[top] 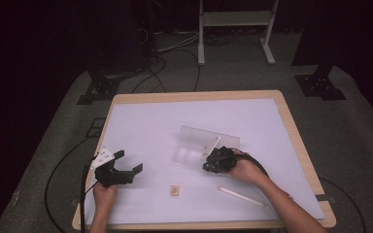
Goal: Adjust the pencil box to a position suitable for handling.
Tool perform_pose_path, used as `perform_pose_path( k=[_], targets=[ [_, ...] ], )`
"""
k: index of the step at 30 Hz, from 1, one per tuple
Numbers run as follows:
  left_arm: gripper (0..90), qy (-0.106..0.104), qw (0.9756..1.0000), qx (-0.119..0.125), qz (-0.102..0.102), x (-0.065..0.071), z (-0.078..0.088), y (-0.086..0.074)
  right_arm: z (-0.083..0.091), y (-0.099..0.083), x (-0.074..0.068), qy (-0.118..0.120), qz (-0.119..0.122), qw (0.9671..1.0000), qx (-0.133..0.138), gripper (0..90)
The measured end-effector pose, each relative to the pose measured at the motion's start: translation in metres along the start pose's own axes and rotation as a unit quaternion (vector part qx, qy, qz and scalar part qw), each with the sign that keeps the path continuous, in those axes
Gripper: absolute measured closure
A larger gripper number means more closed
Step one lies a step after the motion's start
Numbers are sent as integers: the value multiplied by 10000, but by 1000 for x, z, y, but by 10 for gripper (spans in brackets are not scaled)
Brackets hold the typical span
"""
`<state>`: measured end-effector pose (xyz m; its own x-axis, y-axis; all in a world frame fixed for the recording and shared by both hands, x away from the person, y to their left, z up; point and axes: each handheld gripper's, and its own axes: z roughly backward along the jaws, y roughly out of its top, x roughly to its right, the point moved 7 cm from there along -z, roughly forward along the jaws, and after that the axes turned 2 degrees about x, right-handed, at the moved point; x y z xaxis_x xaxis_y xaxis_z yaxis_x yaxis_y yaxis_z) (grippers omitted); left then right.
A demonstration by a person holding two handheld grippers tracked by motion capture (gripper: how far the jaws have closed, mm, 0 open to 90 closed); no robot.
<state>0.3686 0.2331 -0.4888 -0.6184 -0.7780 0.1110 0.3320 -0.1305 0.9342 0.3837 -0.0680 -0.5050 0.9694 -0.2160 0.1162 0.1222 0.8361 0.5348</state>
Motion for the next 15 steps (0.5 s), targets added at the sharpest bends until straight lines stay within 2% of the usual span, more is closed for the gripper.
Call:
perform_pose_path(
  k=[8,15],
  targets=[
    [0,-4,10000,1,-6,0,0,0,-2,-4,0,45,-100,9999,15,846],
    [0,5,10000,-18,-2,0,0,0,6,-2,2,30,-245,9995,209,735]
  ],
)
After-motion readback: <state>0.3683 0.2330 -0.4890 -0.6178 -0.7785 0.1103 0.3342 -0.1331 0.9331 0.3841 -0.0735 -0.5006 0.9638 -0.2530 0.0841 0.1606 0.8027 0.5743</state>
